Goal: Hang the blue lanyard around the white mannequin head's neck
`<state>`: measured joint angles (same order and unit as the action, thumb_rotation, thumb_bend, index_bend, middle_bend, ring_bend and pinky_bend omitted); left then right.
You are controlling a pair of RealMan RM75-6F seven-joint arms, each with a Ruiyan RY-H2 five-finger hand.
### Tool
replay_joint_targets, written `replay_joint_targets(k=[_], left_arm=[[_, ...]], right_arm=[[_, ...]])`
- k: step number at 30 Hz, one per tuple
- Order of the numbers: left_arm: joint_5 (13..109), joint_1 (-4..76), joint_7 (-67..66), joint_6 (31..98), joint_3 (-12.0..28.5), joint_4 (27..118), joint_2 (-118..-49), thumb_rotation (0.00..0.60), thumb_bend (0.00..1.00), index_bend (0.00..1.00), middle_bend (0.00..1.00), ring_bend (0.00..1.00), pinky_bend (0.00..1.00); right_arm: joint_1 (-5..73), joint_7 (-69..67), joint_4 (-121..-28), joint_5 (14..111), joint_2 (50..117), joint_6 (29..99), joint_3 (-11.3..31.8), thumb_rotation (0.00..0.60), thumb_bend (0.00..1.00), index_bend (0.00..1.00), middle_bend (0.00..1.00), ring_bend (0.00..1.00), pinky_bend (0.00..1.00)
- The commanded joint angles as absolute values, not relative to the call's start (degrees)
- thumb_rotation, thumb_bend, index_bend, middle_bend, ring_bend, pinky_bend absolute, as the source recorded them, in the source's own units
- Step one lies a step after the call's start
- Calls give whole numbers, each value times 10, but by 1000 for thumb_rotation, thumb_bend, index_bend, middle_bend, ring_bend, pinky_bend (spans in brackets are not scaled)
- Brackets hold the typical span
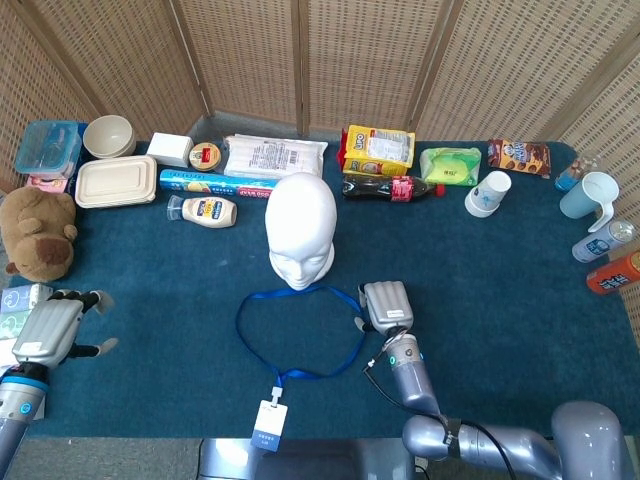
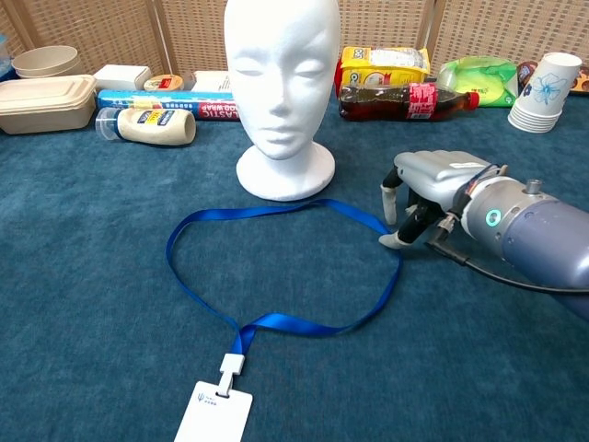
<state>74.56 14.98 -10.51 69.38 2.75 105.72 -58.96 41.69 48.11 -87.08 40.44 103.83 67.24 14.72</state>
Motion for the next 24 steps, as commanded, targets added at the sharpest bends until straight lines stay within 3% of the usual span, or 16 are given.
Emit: replay_joint_targets(k=[1,14,24], left_arm=[[745,151,-104,692,27,1056,-591,544,180,371,441,373,261],[744,152,-98,690,23,1048,-597,541,179,371,441,373,261],[745,150,-93,693,21,1045,-596,540,180,371,441,373,262]], right_arm=[[419,482,-871,402,1038,675,147,497,314,501,1000,1000,1000],[427,490,-860,392,1035,679,139,498,316,501,1000,1000,1000],[437,502,-862,381,1037,682,142,497,400,506,1000,1000,1000]])
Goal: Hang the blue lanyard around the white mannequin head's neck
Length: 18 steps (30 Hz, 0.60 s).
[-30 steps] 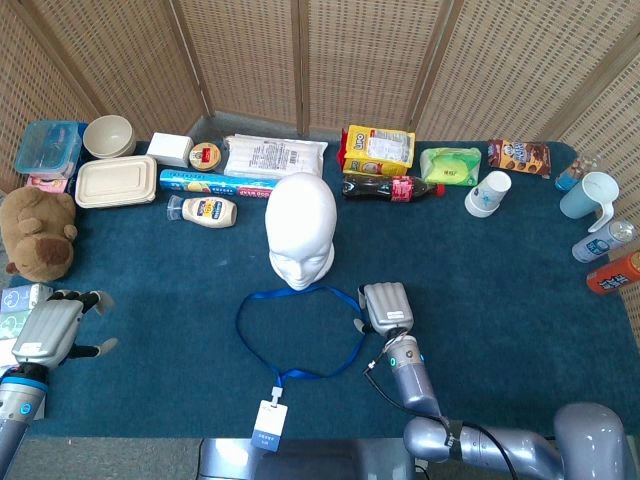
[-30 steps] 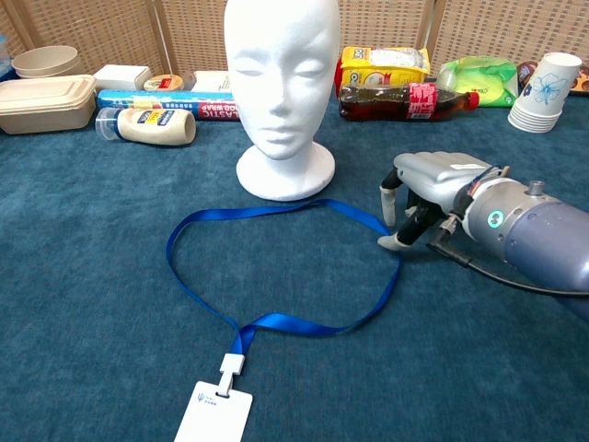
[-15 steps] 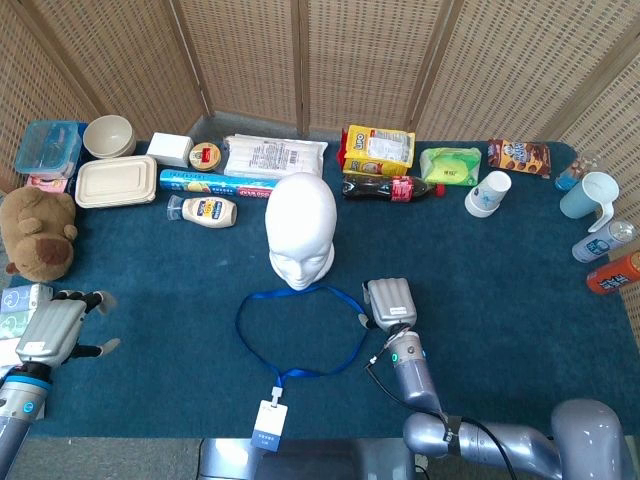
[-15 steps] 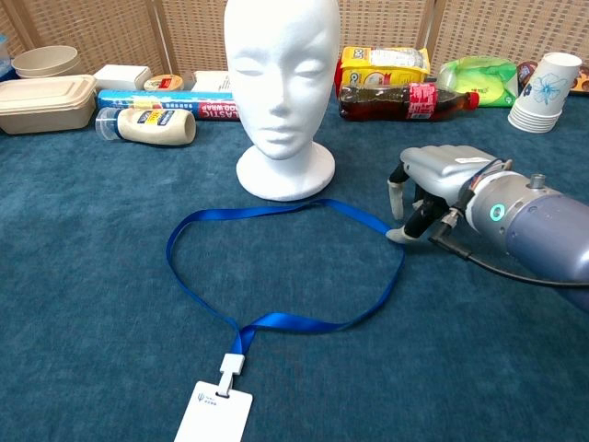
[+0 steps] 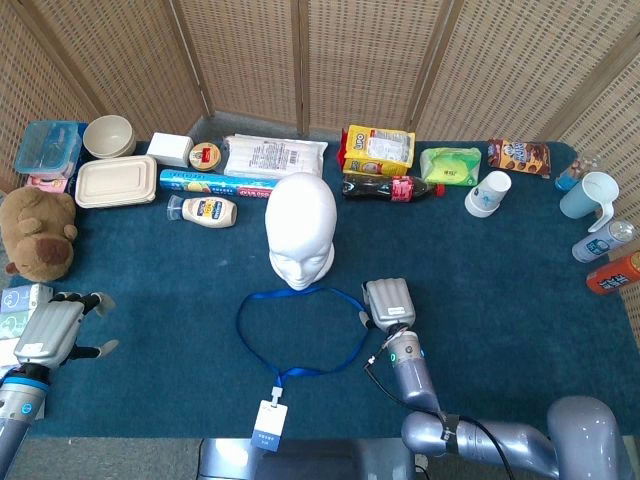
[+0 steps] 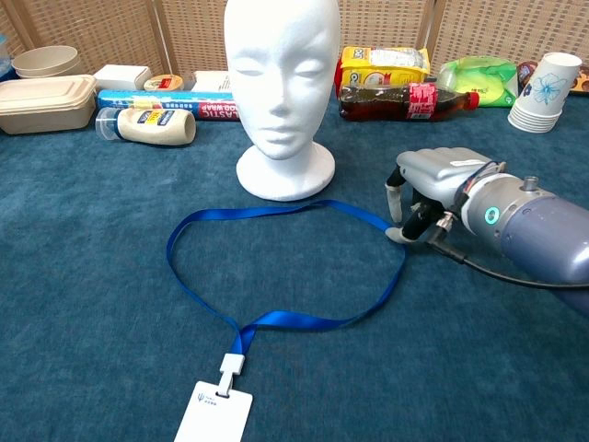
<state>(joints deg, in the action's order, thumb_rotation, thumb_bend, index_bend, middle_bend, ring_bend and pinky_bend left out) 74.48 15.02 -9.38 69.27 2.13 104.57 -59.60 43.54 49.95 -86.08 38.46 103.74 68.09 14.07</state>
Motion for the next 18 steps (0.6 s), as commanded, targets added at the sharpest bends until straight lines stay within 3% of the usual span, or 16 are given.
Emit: replay_joint_targets(k=[1,18], left_arm=[[745,150,-93,692,20,1045,-596,542,179,371,441,373,262],[749,149,-74,689,16,1038,-599,542,180,371,441,367,261]], right_arm=[[438,504,-863,379,1038,681,142,497,407,508,1000,1000,1000],[450,513,-863,358,1044,681,138,498,441,529,1000,1000,1000]])
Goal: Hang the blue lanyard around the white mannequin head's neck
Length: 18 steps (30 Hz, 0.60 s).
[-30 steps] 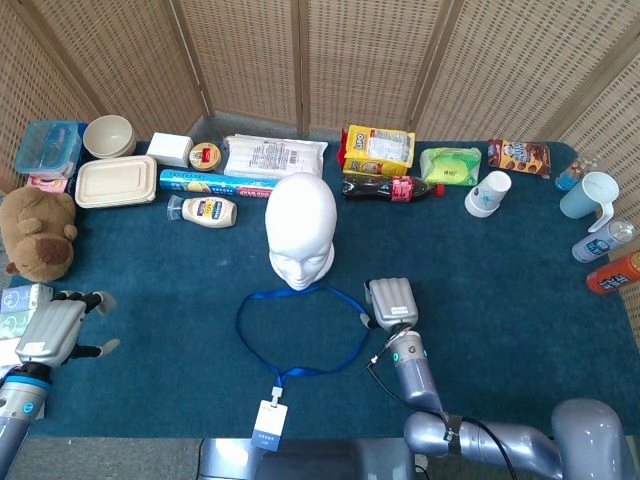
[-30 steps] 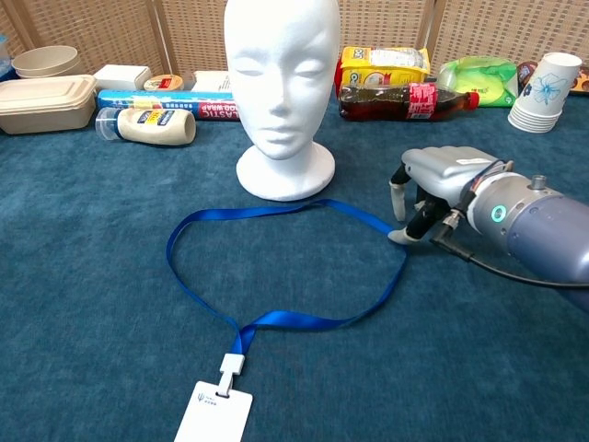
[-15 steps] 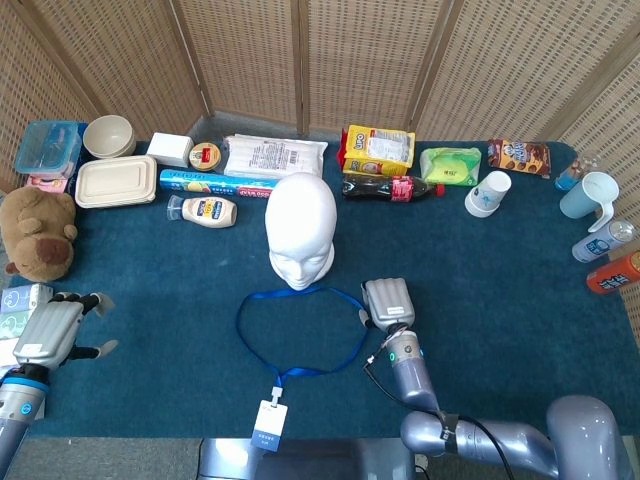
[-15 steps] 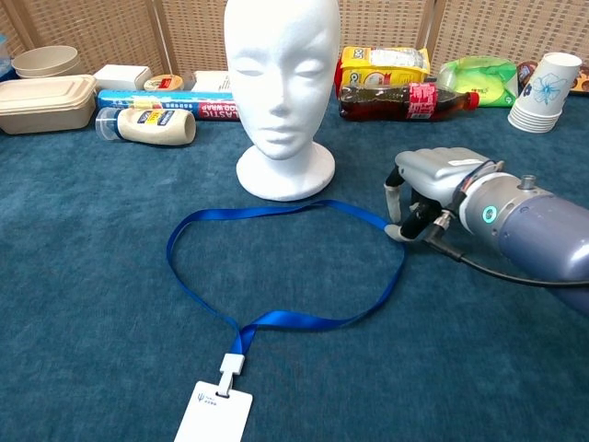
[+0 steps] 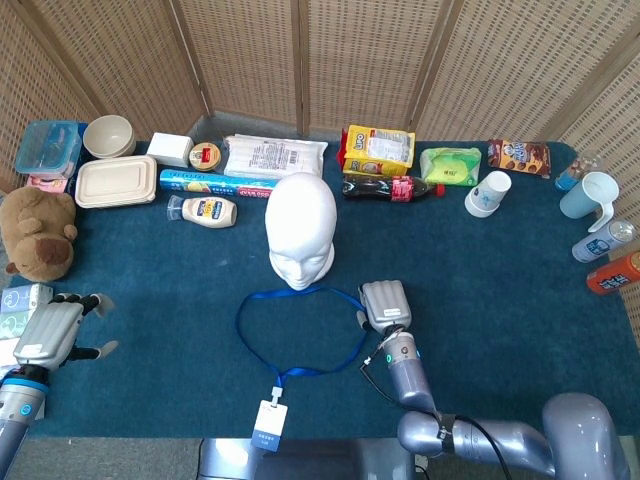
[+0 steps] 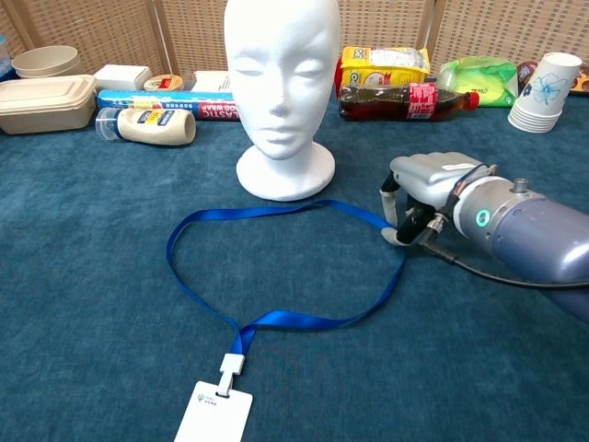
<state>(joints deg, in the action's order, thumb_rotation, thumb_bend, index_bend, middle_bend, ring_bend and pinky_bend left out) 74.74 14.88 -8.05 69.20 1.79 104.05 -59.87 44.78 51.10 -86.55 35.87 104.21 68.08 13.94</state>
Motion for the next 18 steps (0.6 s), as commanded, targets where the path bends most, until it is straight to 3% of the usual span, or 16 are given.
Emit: replay_joint_targets(k=[1,7,18], left_arm=[[750,149,-73,689,16,1037,-599,543,180,371,441,367,261],[752,147,-68,692,16,1034,-597,543,180,371,441,365,261],[748,147,-70,690,15,1029,-601,542,180,371,441,364,262]], right_arm=[[450,514,-863,357,1045,682,138,496,443,534,1000,1000,1000],[454,516,-860,350,1050,683,137,501,454,551,1000,1000,1000],[457,523,-867,338,1049,690,139,594,475,578,1000,1000,1000]])
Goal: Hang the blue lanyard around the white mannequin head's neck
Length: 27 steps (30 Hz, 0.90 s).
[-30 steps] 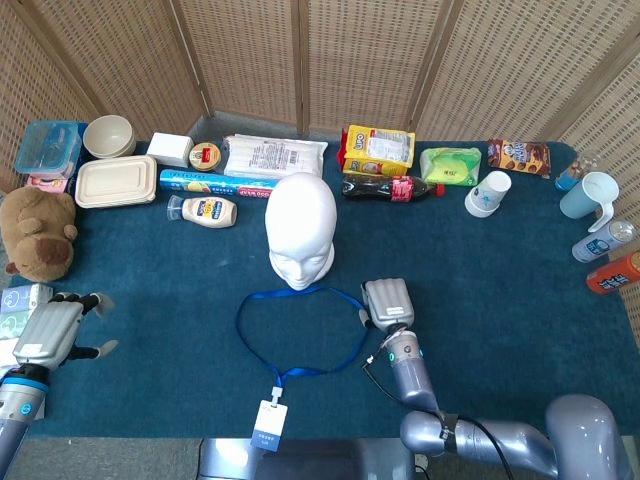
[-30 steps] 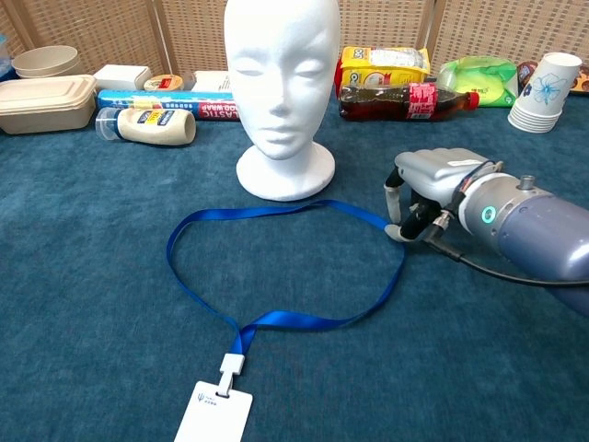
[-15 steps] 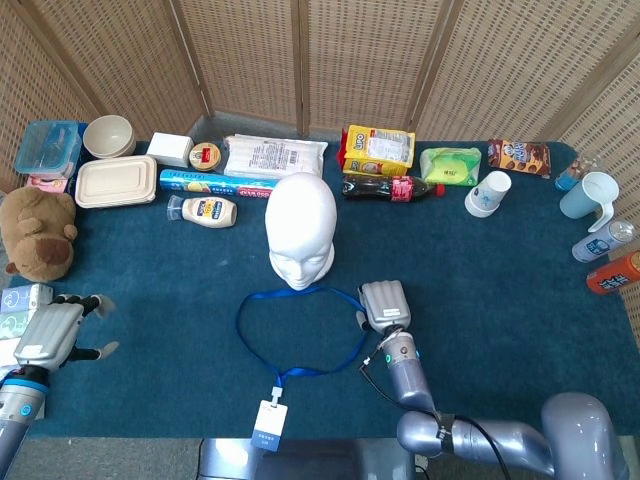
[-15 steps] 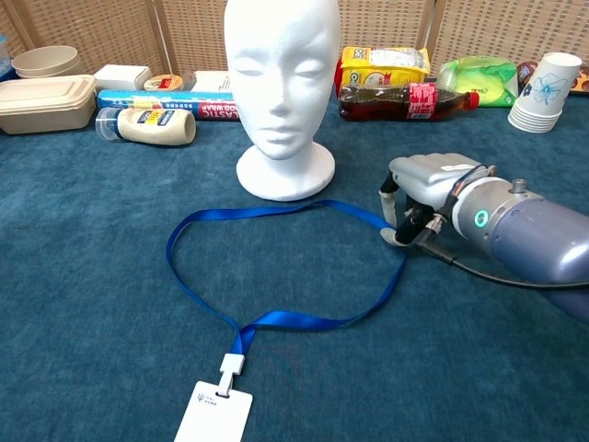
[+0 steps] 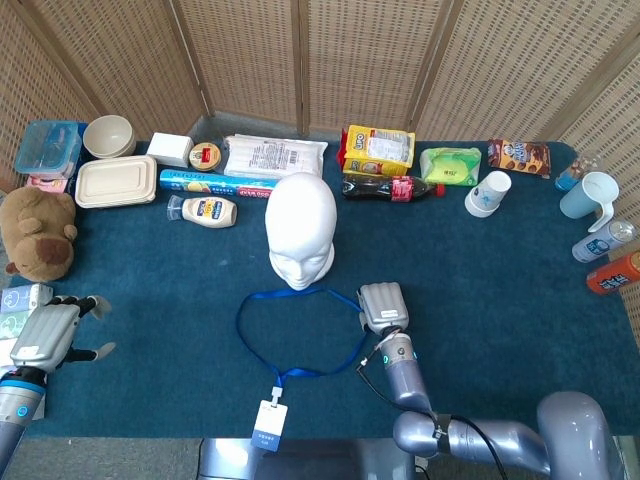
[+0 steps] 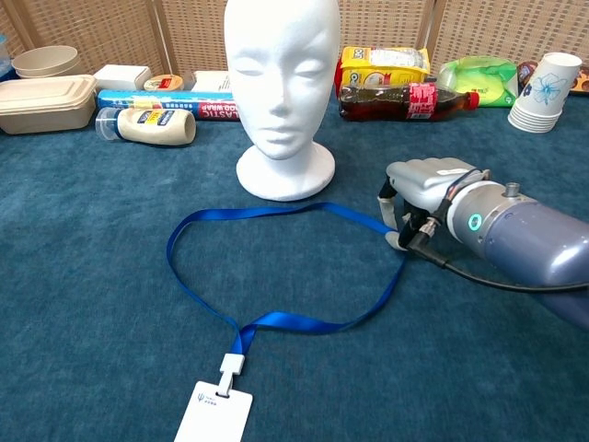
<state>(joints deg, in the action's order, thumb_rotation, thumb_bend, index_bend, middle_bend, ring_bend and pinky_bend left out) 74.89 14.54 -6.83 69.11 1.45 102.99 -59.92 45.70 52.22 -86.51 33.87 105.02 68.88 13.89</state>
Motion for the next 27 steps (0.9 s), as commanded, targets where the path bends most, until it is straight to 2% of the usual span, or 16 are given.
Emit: replay_joint_targets(k=[1,9,13,15,18,20,22,24,27], left_arm=[[747,148,-72,688,15,1027,-602,542,180,371,441,364,261],[739,177,-96,661,30,1014,-613,542,180,386,441,365,294],[740,205,-120,641,43,1002,-631,545,179,406,471,444,416],[741,221,-134,628,48,996,-641,550,180,409,524,505,495],[737,245,-161,609,55,986,-662,542,179,409,677,637,664],[728,261,-181,596,61,982,-676,533,179,425,836,785,793],[720,273,-193,587,65,979,-687,518,179,448,955,926,878],[708,289,-210,574,71,974,-704,504,178,459,999,996,941],[686,313,-241,562,78,958,-737,499,180,465,1000,1000,994]], right_arm=[[457,522,-869,338,1048,690,139,597,476,579,1000,1000,1000],[455,514,-887,339,1038,693,140,599,477,582,1000,1000,1000],[454,511,-897,342,1034,693,136,599,477,583,1000,1000,1000],[454,508,-903,344,1033,694,135,598,477,583,1000,1000,1000],[453,505,-911,348,1030,698,133,599,477,583,1000,1000,1000],[452,504,-916,351,1028,700,132,600,477,584,1000,1000,1000],[452,503,-918,351,1026,702,131,600,477,585,1000,1000,1000],[451,502,-922,352,1023,703,131,600,478,587,1000,1000,1000],[448,498,-928,352,1018,704,129,600,478,587,1000,1000,1000]])
